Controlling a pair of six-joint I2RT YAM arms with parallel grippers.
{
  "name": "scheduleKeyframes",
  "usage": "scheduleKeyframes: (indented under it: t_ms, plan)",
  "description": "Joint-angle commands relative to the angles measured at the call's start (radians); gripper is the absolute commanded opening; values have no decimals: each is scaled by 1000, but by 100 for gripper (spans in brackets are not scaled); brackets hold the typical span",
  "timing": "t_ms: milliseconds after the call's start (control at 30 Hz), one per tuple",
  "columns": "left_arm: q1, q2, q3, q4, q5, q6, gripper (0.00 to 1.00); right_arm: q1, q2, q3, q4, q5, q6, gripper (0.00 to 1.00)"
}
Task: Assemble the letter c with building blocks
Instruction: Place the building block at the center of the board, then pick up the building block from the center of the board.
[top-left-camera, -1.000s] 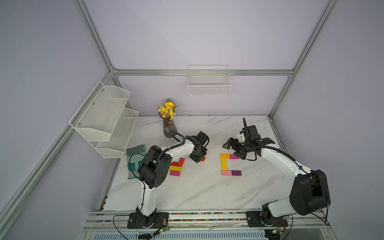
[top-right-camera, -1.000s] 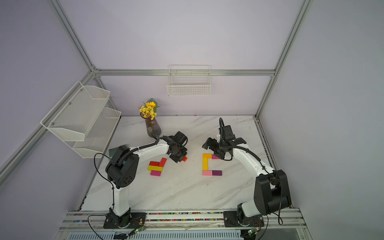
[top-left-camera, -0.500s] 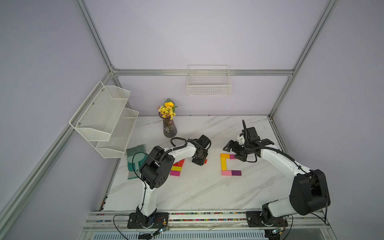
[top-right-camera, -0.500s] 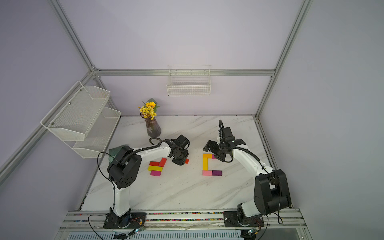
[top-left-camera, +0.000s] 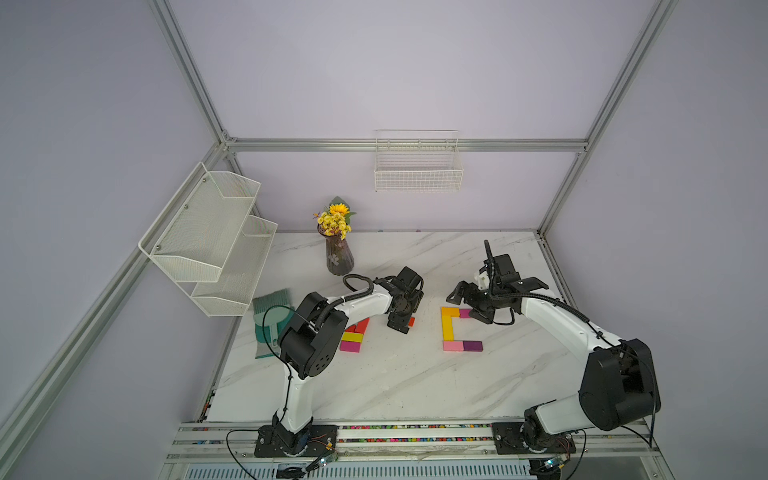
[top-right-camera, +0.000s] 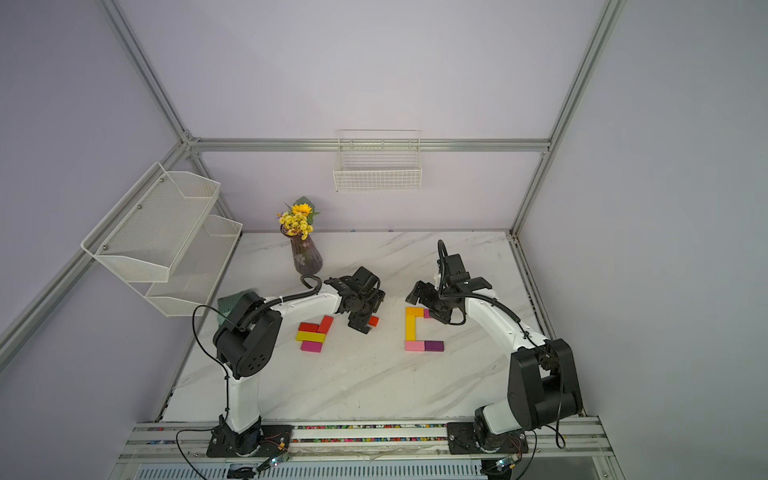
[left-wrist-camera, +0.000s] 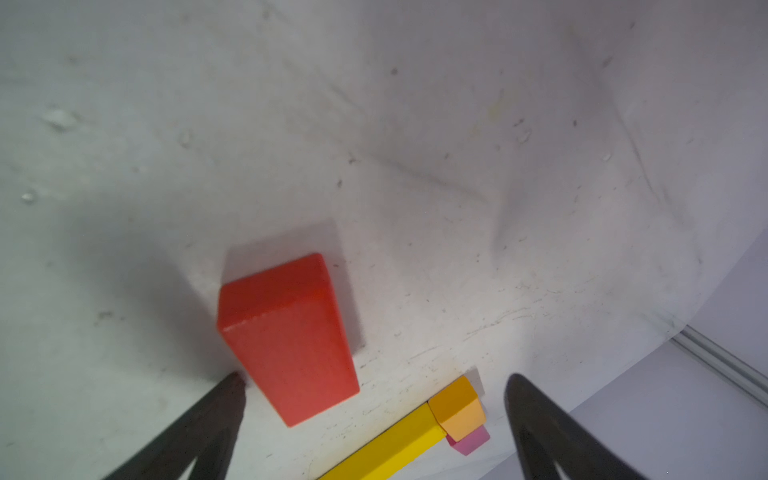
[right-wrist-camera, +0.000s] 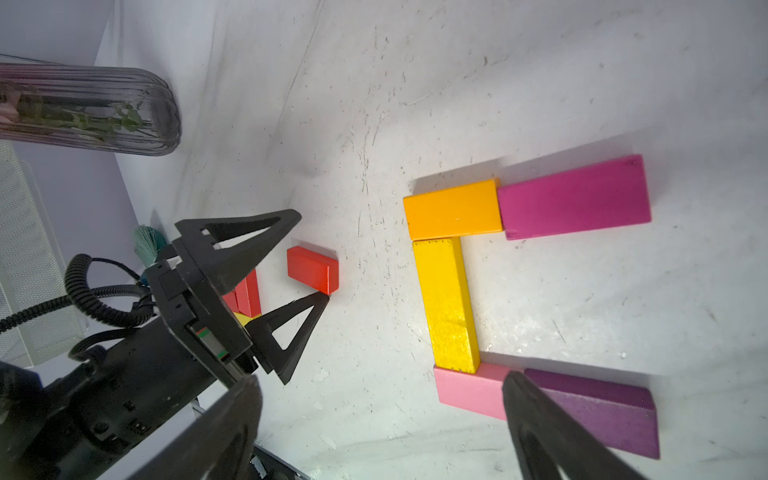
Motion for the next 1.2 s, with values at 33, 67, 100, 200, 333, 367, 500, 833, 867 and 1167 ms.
scheduleKeyframes:
  t_ms: [33,67,100,200,333,367,500,833,867,1167]
  plan:
    - [12,-88,14,-42,-2,141,100,52,11,34,30,-3,16,92]
    - [22,-102,12,-59,-2,175,100,73,24,40,39,1,24,92]
    - [30,-117,11,-77,-5,206,100,91,38,46,46,7,32,92]
    - [66,-161,7,-141,-16,339,100,172,85,79,61,37,51,92]
    - [127,-227,-16,-221,-36,512,100,262,159,112,96,51,84,92]
    - [145,-245,-22,-245,-44,551,100,282,176,115,111,53,95,92]
    - [219,-319,-55,-323,-49,662,100,349,254,141,147,62,138,92]
    - [412,-468,-251,-331,81,815,100,471,461,249,230,97,228,92]
    - [425,-481,-268,-327,91,823,100,476,475,261,231,104,234,92]
    - [490,-523,-311,-325,149,889,100,478,555,342,203,155,255,92]
